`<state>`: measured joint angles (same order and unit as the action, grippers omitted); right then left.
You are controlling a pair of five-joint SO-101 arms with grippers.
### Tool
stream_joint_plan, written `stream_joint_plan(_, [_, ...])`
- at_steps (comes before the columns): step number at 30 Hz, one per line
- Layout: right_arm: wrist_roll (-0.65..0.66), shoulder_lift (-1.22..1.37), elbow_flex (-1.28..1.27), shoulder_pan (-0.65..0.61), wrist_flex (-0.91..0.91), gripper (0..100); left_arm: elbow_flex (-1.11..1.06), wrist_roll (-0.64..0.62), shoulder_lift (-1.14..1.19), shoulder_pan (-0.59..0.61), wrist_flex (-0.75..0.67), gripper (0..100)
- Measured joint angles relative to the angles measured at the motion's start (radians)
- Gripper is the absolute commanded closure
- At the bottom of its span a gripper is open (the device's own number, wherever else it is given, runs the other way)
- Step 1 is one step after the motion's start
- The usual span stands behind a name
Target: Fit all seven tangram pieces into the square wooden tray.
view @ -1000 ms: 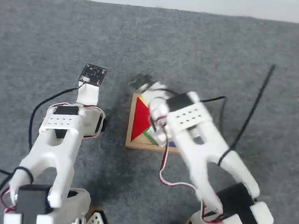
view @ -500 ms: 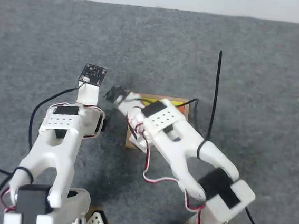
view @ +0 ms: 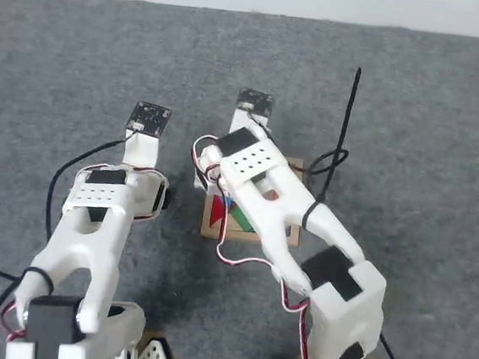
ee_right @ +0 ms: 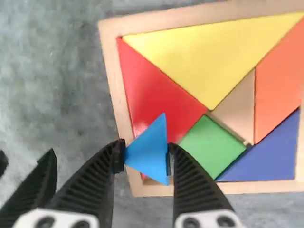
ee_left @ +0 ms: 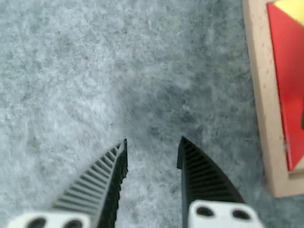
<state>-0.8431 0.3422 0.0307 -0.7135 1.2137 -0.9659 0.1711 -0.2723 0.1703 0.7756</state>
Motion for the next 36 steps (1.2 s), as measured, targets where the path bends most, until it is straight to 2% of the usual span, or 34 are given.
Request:
stream_joint_plan(6, [-0.037,0.035,0.005,-0.006,0.008,77.8,0.0,0.0,0.0,0.0,-0.006,84])
stream_joint_plan(15, [-0.038,0.035,0.005,-0.017,0.012,76.6,0.0,0.0,0.0,0.0,-0.006,84])
stream_joint_plan(17, [0.0,0.035,0.005,0.003,0.077,76.8,0.0,0.0,0.0,0.0,-0.006,84])
stream_joint_plan(20, [0.213,0.035,0.034,0.058,0.196,76.8,-0.011,0.0,0.0,0.0,-0.006,84])
stream_joint_plan(25, [0.895,0.035,0.147,0.057,0.396,76.6,-0.011,0.0,0.0,-0.002,-0.006,84])
stream_joint_plan(29, [1.234,0.034,0.255,0.101,0.519,76.9,-0.011,0.0,0.0,0.0,-0.006,84])
stream_joint_plan(32, [1.387,0.043,0.265,0.107,0.52,82.0,-0.011,0.0,0.0,0.0,-0.008,84])
stream_joint_plan(36, [1.364,0.104,0.267,0.107,0.354,84.2,-0.011,0.0,0.0,0.0,-0.009,84])
